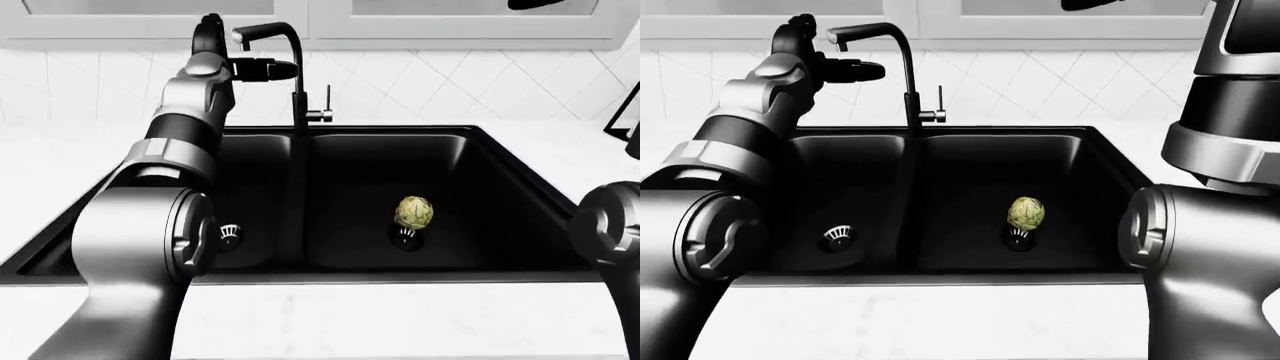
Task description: Turn the sink spout to the right.
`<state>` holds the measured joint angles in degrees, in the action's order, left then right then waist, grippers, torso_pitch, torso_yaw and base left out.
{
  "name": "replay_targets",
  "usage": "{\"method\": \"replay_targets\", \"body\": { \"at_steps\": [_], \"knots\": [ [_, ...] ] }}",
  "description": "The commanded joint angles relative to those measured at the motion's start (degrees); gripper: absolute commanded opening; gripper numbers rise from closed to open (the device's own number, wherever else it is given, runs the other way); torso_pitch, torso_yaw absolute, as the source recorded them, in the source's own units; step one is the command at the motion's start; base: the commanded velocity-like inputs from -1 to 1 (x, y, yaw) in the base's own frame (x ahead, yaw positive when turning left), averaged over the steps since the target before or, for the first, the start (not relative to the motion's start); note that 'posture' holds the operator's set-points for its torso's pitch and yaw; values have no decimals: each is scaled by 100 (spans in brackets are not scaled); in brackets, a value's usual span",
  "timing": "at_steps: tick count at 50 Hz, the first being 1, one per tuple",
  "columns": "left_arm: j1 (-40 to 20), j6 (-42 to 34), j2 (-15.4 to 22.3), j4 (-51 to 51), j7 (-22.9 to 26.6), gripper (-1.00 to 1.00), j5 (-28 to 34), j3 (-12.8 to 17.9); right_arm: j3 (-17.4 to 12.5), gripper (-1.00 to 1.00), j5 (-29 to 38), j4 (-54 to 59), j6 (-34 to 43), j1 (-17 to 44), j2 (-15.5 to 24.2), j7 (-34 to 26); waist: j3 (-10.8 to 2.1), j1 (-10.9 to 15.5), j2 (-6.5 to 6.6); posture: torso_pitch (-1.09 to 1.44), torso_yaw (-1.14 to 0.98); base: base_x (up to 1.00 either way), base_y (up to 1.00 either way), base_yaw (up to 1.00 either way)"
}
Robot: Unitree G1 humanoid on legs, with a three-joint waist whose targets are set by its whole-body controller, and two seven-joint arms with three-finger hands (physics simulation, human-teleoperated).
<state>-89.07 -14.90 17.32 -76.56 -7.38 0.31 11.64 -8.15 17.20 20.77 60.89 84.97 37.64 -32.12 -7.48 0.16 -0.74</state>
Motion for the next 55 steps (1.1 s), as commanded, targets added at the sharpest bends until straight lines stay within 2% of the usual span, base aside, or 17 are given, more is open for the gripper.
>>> {"method": "replay_targets", "body": {
  "at_steps": [1, 9, 28, 37, 48, 55],
  "knots": [
    [-246, 161, 51, 225, -13, 100, 18, -9, -33, 100, 44, -102, -132, 219, 58, 13, -123, 2, -22, -25, 0, 0, 0, 0],
    [-474, 67, -237, 317, 20, 100, -37, -86, -47, 100, 112, -152, -97, 227, 67, -44, -83, 17, -44, -25, 0, 0, 0, 0],
    [-535, -23, -1018, 460, -53, 100, -216, -291, -51, 100, 232, -459, 151, 185, 169, -209, -24, 54, -107, -25, 0, 0, 0, 0],
    [-981, -259, -1184, 493, -120, 100, -401, -298, -73, 100, 322, -750, 394, 119, 328, -391, 4, 65, -138, -25, 0, 0, 0, 0],
    [-1185, -318, -1592, 445, -286, 100, -534, -345, -92, 100, 401, -1078, 659, 18, 553, -609, 4, 87, -184, -25, 0, 0, 0, 0],
    [-1135, -252, -2086, 427, -454, 100, -601, -412, -59, 100, 513, -1347, 901, -4, 716, -835, 11, 95, -222, -25, 0, 0, 0, 0]
  ]
}}
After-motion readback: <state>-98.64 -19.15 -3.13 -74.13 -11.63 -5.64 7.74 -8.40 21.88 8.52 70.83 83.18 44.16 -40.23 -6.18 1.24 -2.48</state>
